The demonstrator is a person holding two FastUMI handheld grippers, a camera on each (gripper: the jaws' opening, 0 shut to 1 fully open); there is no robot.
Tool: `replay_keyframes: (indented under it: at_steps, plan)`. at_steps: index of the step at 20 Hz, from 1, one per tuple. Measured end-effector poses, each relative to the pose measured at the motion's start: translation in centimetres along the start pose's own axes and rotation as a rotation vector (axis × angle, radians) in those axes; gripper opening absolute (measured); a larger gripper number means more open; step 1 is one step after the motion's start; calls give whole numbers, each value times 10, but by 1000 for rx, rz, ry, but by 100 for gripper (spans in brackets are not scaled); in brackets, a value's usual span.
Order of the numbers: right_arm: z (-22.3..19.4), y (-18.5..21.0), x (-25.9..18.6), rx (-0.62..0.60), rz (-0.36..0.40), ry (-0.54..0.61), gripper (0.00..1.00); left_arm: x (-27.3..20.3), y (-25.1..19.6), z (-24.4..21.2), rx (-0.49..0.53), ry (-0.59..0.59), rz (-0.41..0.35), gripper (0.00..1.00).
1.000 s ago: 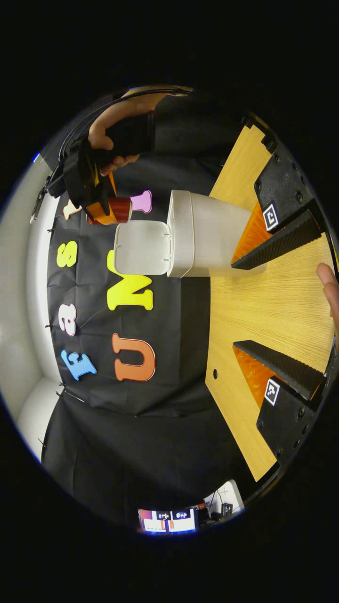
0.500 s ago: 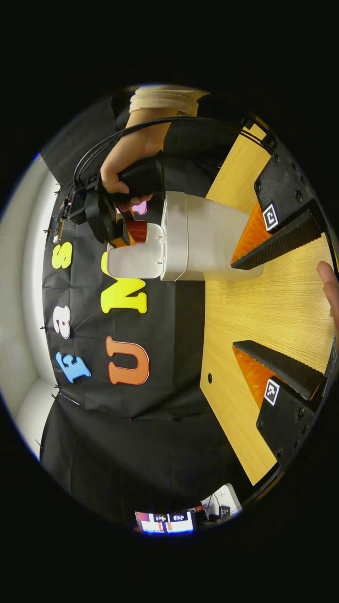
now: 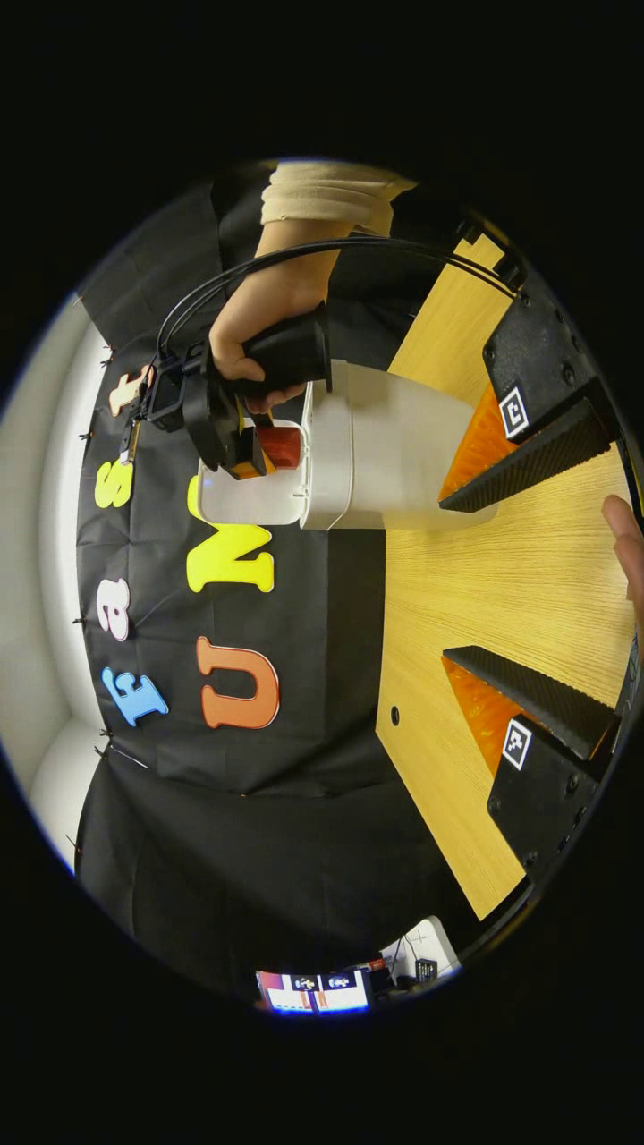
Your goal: Press the lid of the desktop garbage bin to open it, pick up the crumpled paper on the desktop and throw it into the bin, then pick up the pop can on the desktop and drop it into the bin, and finally close the garbage bin lid.
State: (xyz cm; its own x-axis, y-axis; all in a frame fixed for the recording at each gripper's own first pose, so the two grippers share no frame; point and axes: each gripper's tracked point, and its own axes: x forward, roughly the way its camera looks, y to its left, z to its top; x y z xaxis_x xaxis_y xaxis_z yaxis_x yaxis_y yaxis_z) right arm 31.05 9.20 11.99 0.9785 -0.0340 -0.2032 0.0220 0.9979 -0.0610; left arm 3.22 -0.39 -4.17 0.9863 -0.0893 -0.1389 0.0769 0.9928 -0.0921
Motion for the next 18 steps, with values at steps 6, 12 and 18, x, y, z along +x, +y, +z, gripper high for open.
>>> replay_keyframes:
  at_steps: [6, 12, 18]
  plan:
    - [8, -4, -10, -3, 8, -22, 90, -1, -4, 0, 4, -1, -13, 97]
    - [22, -15, -20, 3, -2, -28, 95, -3, -7, -3, 6, 7, -25, 97]
    - [69, -22, -35, -1, -12, -111, 95, -1, 0, -3, 0, 10, -11, 98]
